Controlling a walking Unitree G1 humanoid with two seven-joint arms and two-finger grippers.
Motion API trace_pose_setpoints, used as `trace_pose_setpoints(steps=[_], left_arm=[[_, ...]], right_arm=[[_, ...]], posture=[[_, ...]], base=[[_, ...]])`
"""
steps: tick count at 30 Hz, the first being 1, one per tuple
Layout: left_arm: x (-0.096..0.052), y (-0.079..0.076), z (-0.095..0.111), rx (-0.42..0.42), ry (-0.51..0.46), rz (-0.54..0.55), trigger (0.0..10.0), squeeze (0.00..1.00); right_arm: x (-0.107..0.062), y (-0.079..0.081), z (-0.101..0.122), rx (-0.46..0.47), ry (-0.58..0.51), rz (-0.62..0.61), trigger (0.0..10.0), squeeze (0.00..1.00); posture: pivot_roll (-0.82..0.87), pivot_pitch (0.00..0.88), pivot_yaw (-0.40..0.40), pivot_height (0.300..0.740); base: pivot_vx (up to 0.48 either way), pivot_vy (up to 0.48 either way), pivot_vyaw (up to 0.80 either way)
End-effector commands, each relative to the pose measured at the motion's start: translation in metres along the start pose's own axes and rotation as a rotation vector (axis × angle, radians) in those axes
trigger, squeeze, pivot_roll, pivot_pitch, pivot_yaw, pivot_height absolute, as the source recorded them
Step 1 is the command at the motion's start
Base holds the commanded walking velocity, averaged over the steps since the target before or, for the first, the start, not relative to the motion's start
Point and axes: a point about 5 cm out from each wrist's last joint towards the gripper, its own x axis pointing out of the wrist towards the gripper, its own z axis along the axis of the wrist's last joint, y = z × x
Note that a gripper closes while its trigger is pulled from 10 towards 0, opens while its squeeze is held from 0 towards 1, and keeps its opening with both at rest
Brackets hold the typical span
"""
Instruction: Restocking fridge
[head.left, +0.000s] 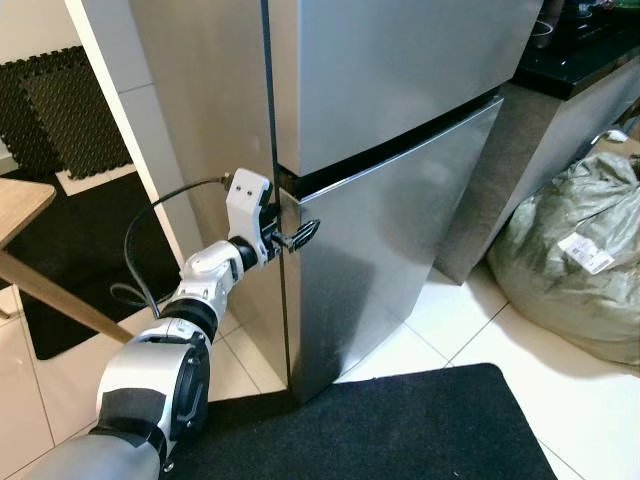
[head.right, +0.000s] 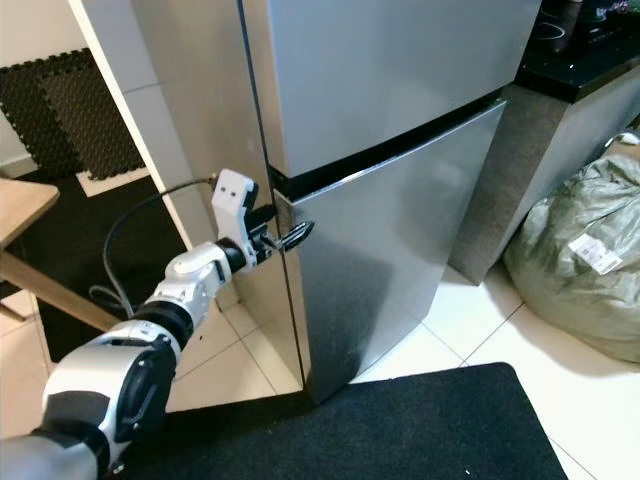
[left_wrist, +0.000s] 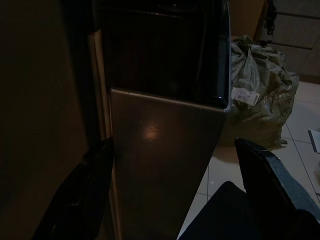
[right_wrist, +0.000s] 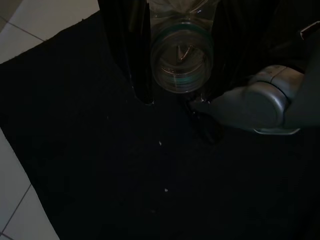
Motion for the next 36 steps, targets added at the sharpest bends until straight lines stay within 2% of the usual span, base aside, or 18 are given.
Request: trace_pose_setpoints(steps=[1, 3, 4, 6, 8, 9, 11, 19, 22, 36], left_arm=[[0.001, 0.003, 0.008, 0.029, 0.0, -0.022, 10.0, 0.0], [0.002, 0.001, 0.01, 0.024, -0.01, -0.046, 10.0, 0.0], [0.007, -0.012, 0.011, 0.005, -0.023, -0.189, 10.0, 0.0], [0.007, -0.012, 0.011, 0.005, -0.023, -0.189, 10.0, 0.0], [0.011, -0.026, 0.008, 0.004, -0.019, -0.32, 10.0, 0.0], [0.011, -0.026, 0.008, 0.004, -0.019, -0.32, 10.0, 0.0], [0.014, -0.038, 0.004, 0.005, -0.008, -0.418, 10.0, 0.0], [0.018, -0.058, -0.001, -0.016, -0.012, -0.564, 10.0, 0.0], [0.021, -0.071, -0.003, -0.027, -0.026, -0.65, 10.0, 0.0], [0.023, -0.09, -0.01, -0.057, -0.033, -0.744, 10.0, 0.0]], right_arm=[[-0.002, -0.002, -0.004, 0.005, 0.004, -0.004, 10.0, 0.0], [-0.002, -0.002, -0.004, 0.005, 0.002, -0.003, 10.0, 0.0], [-0.002, -0.002, -0.003, 0.005, -0.001, -0.004, 10.0, 0.0], [-0.002, -0.002, -0.003, 0.005, -0.001, -0.004, 10.0, 0.0], [-0.001, -0.002, -0.002, 0.006, -0.004, -0.004, 10.0, 0.0], [-0.001, -0.002, -0.002, 0.006, -0.004, -0.004, 10.0, 0.0], [-0.001, -0.001, -0.001, 0.007, -0.006, -0.003, 10.0, 0.0], [0.0, 0.001, 0.001, 0.009, -0.013, 0.001, 10.0, 0.0], [0.001, 0.002, 0.002, 0.01, -0.016, 0.002, 10.0, 0.0], [0.002, 0.004, 0.004, 0.018, -0.02, 0.0, 10.0, 0.0]], posture=[[-0.27, 0.161, 0.013, 0.74], [-0.27, 0.162, 0.014, 0.74], [-0.27, 0.159, 0.014, 0.74], [-0.27, 0.159, 0.014, 0.74], [-0.27, 0.157, 0.015, 0.74], [-0.27, 0.157, 0.015, 0.74], [-0.27, 0.155, 0.016, 0.74], [-0.27, 0.148, 0.02, 0.74], [-0.26, 0.143, 0.021, 0.74], [-0.26, 0.133, 0.028, 0.74]], base=[[0.0, 0.0, 0.0], [0.0, 0.0, 0.0], [0.0, 0.0, 0.0], [0.0, 0.0, 0.0], [0.0, 0.0, 0.0], [0.0, 0.0, 0.0], [0.0, 0.0, 0.0], [0.0, 0.0, 0.0], [0.0, 0.0, 0.0], [0.0, 0.0, 0.0]])
